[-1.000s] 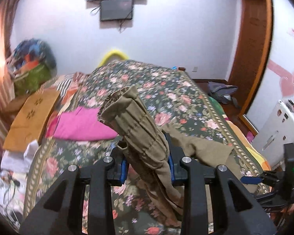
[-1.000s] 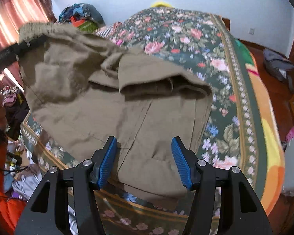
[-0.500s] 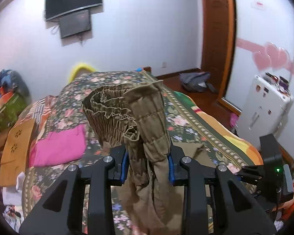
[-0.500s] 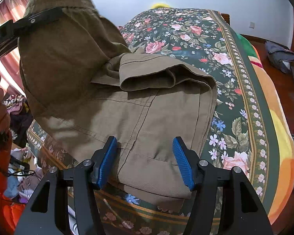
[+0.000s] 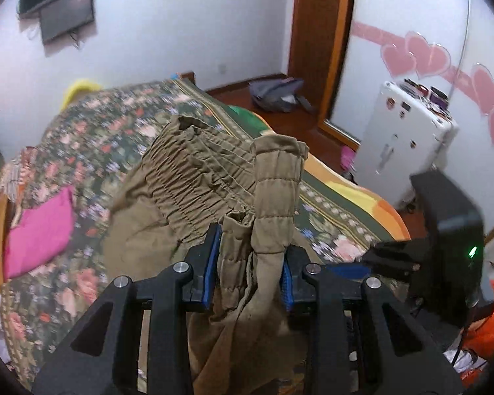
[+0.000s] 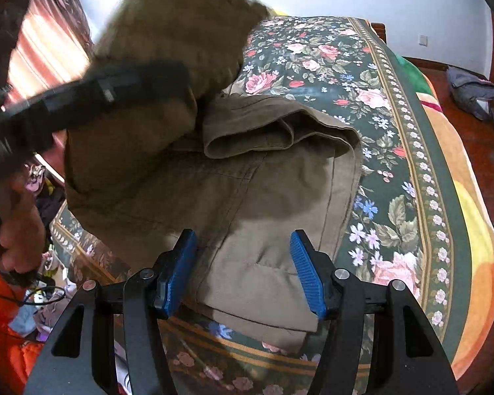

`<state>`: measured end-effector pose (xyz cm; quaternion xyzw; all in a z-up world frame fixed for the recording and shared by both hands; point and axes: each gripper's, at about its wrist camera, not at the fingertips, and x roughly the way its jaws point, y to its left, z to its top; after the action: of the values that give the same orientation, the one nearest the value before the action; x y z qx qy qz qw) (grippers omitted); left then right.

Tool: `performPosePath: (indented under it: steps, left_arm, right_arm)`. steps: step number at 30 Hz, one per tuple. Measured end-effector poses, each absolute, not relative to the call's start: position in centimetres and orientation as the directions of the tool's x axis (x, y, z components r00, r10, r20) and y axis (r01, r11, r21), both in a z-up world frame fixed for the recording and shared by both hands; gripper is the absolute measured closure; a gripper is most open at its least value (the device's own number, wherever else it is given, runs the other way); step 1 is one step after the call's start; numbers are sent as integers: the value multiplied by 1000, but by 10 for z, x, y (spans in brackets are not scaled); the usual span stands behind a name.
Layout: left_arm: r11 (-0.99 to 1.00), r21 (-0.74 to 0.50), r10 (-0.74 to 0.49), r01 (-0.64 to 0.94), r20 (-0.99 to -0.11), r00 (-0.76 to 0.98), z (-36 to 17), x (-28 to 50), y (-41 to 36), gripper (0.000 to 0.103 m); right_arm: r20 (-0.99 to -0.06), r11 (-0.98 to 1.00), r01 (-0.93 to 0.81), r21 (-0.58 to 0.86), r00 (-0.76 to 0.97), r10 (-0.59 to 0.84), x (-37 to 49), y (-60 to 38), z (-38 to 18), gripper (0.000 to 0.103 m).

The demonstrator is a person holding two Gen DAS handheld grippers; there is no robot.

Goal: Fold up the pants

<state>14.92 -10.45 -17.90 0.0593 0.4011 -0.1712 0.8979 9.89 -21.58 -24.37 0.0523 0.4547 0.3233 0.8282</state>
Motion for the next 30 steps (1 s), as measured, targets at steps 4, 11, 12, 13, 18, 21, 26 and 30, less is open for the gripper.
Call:
performPosePath:
  steps: [4,11,12,13,18,21,26,30]
  left_arm:
    - [920,-48,-284,389,-764,579,-191,148,-116,72]
    - [911,-56,-300,409,-770,564,-195,146,-126,72]
    - [908,-56,-305,415,-768,564,-194,145,-126,72]
    - [905,-53,-307,422,-766,564,-192,145,-128,72]
    - [888,-26,-306,459,-779,547,-198,141,-137,72]
    - [875,-20,-309,484,-792,526,-205,137,-142,72]
    - [864,-55,-330,500,-812,482,-220,137,-147,65]
    - [846,-147,-405,512,-803,438,-220,137,-146,39]
  right_arm:
    - [-724,802,-464,376,393,567,96,-231,-240,47]
    - [-754,854,-400,332,432,495,87,-260,-243,47]
    - [-753,853,-393,343,428,500,87,-262,-246,47]
    - [-754,851,-387,356,419,506,88,-263,-250,47]
    - [-747,840,-381,385,406,526,91,-259,-258,47]
    - [-737,829,-373,417,395,548,93,-262,-261,48]
    - [-732,825,-369,428,394,556,94,-260,-260,48]
    - [-740,832,-364,418,395,544,93,-264,-258,48]
